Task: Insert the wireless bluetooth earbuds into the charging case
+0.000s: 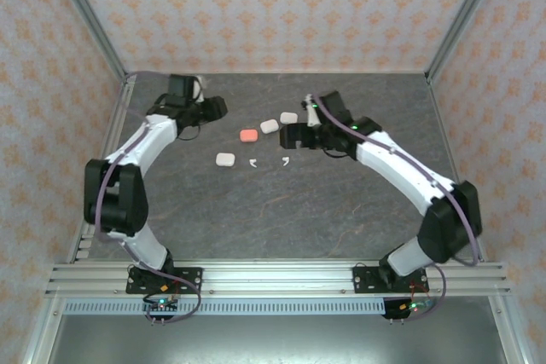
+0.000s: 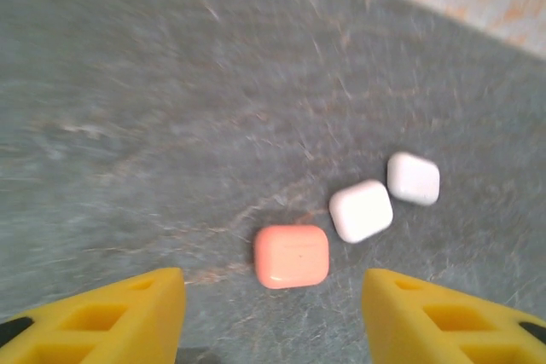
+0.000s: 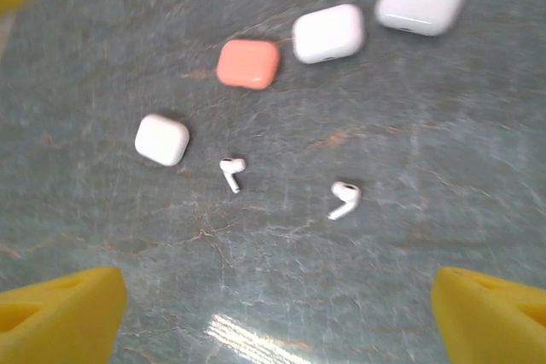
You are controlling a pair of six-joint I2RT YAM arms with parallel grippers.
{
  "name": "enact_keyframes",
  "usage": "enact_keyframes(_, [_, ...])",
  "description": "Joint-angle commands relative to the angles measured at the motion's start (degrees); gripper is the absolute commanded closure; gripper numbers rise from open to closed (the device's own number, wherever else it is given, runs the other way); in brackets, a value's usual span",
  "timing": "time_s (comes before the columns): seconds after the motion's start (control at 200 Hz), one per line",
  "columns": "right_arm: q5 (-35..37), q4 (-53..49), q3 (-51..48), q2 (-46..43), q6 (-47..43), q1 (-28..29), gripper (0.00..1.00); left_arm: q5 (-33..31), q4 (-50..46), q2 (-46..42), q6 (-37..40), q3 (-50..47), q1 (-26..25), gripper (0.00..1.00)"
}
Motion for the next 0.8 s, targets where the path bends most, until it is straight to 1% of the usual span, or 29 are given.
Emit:
enact_keyframes(0.0, [4.7,-3.5,6.9,6.9,-7.5,4.5,0.07,0.8,-0.9,-3.8,-2.5,-4.6,3.9,0.42])
enact_keyframes(0.14, [6.8,-6.3,17.5,18.8,-14.0,9.1,0.07,1.6,-1.7,-9.7,-4.7,-9.9,8.8,0.38])
enact_keyframes(0.335, [7.5,-16.4,40.2,38.1,-25.0,13.0,0.10,5.0,-2.2,-14.9,-6.5,-17.1,15.3,0.35])
enact_keyframes(0.405, [7.2,-18.8,47.5,43.9,-27.2,13.9,0.11,5.8,-2.8,-16.3,-6.6,-19.2,17.0,0.35])
enact_keyframes(0.5, [5.8,-20.5,54.9,50.1,-28.2,14.5,0.11,6.5,-3.6,-17.9,-6.5,-21.3,18.3,0.35])
enact_keyframes(0.636, [4.1,-21.0,61.7,56.2,-28.5,15.0,0.10,6.7,-4.6,-19.7,-6.1,-23.0,18.5,0.34])
enact_keyframes(0.796, [3.4,-20.2,64.1,59.9,-29.5,15.7,0.11,6.9,-4.8,-20.1,-6.5,-24.0,18.5,0.34])
